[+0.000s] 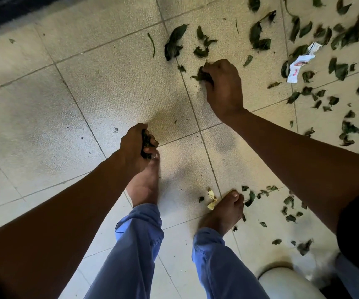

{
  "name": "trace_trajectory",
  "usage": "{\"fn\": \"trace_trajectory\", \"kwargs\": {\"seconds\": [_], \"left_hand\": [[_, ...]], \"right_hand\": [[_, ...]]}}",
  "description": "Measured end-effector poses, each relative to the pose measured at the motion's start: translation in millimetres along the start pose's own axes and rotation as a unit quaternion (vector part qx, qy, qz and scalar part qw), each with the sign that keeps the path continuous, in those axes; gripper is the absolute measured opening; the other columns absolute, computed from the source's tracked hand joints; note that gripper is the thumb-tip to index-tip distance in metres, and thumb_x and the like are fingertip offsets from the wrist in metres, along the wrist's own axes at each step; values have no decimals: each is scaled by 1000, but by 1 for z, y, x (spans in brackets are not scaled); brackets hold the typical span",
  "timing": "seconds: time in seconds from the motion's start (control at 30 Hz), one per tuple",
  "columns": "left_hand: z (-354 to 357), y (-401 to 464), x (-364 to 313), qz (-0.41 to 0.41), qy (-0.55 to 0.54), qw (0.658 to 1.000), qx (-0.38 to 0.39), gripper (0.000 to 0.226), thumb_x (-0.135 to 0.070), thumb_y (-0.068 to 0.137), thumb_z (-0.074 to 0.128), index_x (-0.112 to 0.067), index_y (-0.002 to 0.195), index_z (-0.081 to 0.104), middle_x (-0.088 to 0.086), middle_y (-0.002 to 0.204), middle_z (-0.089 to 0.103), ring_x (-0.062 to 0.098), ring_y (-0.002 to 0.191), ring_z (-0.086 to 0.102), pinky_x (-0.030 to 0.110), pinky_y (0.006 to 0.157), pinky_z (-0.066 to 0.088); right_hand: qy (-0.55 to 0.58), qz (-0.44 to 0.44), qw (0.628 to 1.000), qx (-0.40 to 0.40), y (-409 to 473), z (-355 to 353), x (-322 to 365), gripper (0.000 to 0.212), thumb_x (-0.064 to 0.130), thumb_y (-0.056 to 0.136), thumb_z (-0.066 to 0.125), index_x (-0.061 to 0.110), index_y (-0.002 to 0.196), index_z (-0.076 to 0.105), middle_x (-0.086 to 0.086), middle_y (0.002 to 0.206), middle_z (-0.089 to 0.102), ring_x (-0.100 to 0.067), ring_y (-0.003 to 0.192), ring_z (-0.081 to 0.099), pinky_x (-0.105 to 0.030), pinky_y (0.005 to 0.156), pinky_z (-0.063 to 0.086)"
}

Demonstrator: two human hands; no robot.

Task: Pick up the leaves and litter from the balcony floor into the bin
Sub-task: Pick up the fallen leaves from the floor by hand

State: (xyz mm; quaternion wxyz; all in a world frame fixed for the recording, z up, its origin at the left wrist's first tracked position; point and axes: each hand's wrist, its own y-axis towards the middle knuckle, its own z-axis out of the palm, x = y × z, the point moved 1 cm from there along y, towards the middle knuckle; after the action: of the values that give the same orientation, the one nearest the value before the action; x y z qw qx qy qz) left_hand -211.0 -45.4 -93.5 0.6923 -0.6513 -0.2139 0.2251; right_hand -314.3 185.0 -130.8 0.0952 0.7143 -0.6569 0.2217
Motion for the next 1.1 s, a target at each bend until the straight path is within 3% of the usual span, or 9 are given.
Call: {"fn": "trace_trajectory", "kwargs": {"seconds": [0.17, 0.37, 0.5, 0.6, 0.7, 0.8, 0.9, 1.0, 1.1], "left_hand": [[-2, -1, 2, -5, -6, 1000, 7, 37, -25, 99, 51, -19, 64, 43, -2, 63, 38, 7, 41, 42, 15, 30, 25], [-5, 0, 7, -5, -10, 1000, -2, 37, -24, 99, 53, -17, 64, 44, -1, 63, 39, 8, 40, 42, 15, 31, 25], [-11, 2, 10, -6, -7, 1000, -7, 39, -25, 98, 54, -16, 60, 45, 1, 58, 41, 11, 42, 40, 15, 36, 24], [-14, 4, 11, 1, -7, 1000, -12, 40, -23, 97, 55, -16, 59, 46, 1, 58, 42, 11, 43, 41, 16, 37, 25], [-15, 5, 13, -3, -15, 1000, -5, 40, -23, 97, 55, -16, 59, 46, 1, 60, 41, 12, 47, 41, 16, 34, 26], [-11, 6, 17, -16, -19, 1000, 7, 37, -24, 97, 54, -17, 62, 45, -1, 63, 39, 11, 50, 41, 15, 29, 26], [-7, 8, 20, -19, -9, 1000, 10, 36, -25, 97, 54, -18, 63, 44, -1, 64, 37, 10, 51, 41, 15, 29, 25], [-6, 9, 20, -20, -9, 1000, 13, 36, -25, 96, 55, -19, 63, 43, -2, 64, 38, 9, 47, 41, 16, 29, 25], [-5, 10, 20, -23, -15, 1000, 14, 36, -25, 96, 55, -19, 63, 43, -3, 64, 38, 8, 46, 41, 15, 30, 25]], "right_hand": [[-137, -48, 989, 35, 0, -3, 2, 60, 14, 82, 72, 23, 139, 54, -8, 138, 53, -31, 120, 48, -41, 92, 50], [-218, -120, 956, 154, -2, -2, 4, 58, -5, 83, 60, 14, 137, 52, -21, 155, 36, -46, 133, 41, -56, 81, 56], [-236, -151, 945, 169, -2, -3, -2, 45, -8, 86, 58, 3, 130, 58, -23, 144, 48, -46, 117, 54, -49, 73, 56], [-258, -185, 934, 163, -1, -3, -9, 36, -11, 80, 62, 1, 113, 66, -20, 119, 62, -41, 96, 61, -39, 62, 51], [-239, -202, 936, 159, -3, -4, -9, 29, -11, 76, 60, 1, 101, 70, -18, 99, 65, -40, 87, 62, -37, 59, 49], [-150, -121, 976, 96, -2, -13, -13, 35, -13, 76, 56, 5, 101, 75, -17, 94, 66, -39, 87, 64, -38, 65, 52], [-58, -2, 998, 13, 3, -29, -28, 29, 4, 86, 60, 16, 103, 79, -8, 97, 74, -26, 88, 69, -38, 78, 57], [93, 116, 987, -64, 5, -40, -45, 25, 10, 80, 66, 22, 96, 81, 7, 91, 76, 0, 82, 70, -29, 83, 58], [79, 152, 983, -68, 1, -46, -52, 27, 11, 79, 72, 23, 102, 81, 6, 99, 76, -1, 90, 68, -23, 90, 55]]}}
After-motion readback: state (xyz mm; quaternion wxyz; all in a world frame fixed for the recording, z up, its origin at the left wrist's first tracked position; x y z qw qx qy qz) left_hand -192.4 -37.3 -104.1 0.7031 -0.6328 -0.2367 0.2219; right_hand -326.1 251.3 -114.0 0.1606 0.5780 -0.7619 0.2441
